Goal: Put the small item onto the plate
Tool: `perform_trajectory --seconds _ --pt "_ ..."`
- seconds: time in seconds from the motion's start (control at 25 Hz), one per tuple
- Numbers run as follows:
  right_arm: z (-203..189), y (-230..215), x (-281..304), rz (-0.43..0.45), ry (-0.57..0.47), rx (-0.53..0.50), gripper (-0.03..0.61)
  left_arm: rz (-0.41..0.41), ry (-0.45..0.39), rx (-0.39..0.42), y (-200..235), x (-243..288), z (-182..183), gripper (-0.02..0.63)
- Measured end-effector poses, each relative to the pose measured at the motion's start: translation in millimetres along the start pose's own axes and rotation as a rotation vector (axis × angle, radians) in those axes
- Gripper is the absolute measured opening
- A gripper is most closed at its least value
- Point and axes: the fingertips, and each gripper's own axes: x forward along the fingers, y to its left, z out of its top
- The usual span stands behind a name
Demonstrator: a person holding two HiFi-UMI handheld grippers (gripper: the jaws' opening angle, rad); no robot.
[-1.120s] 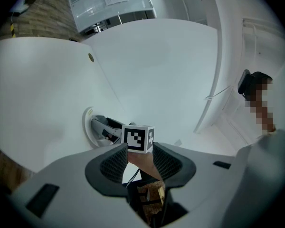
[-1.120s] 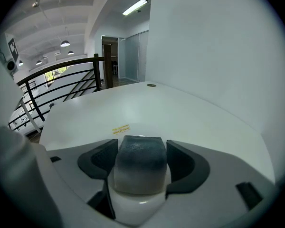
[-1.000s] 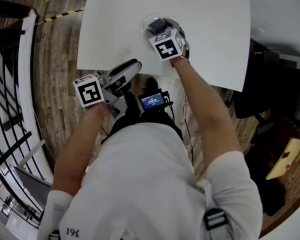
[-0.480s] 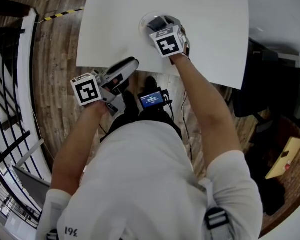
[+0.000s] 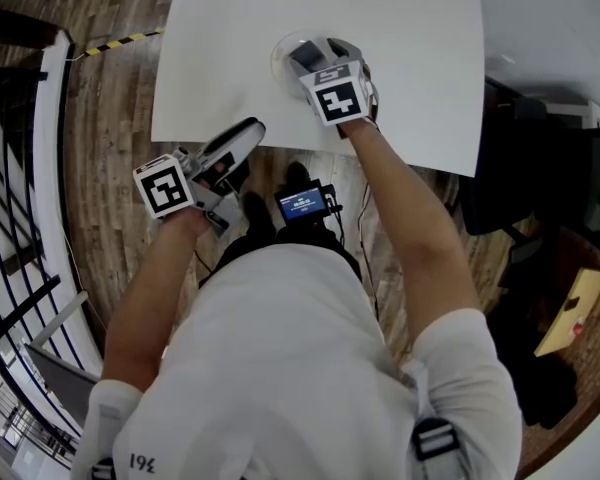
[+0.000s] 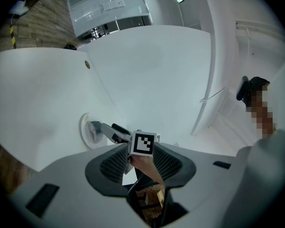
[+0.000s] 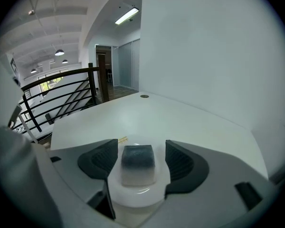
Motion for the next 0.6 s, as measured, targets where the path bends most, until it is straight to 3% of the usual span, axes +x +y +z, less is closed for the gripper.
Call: perform_trajectory --seconds 0.44,0.48,0.6 --pt "8 14 -34 0.010 -0.029 0.033 0.311 -0.047 -0.018 0.026 -26 -13 3 0.147" --pt "9 16 -38 0.007 -0.032 0.031 0.247 -0.054 -0.019 0.034 -30 -15 3 0.147" --pt "11 21 -49 -0.004 -0.044 0.027 0.204 -0.067 -0.017 0.046 -40 -19 4 0.147"
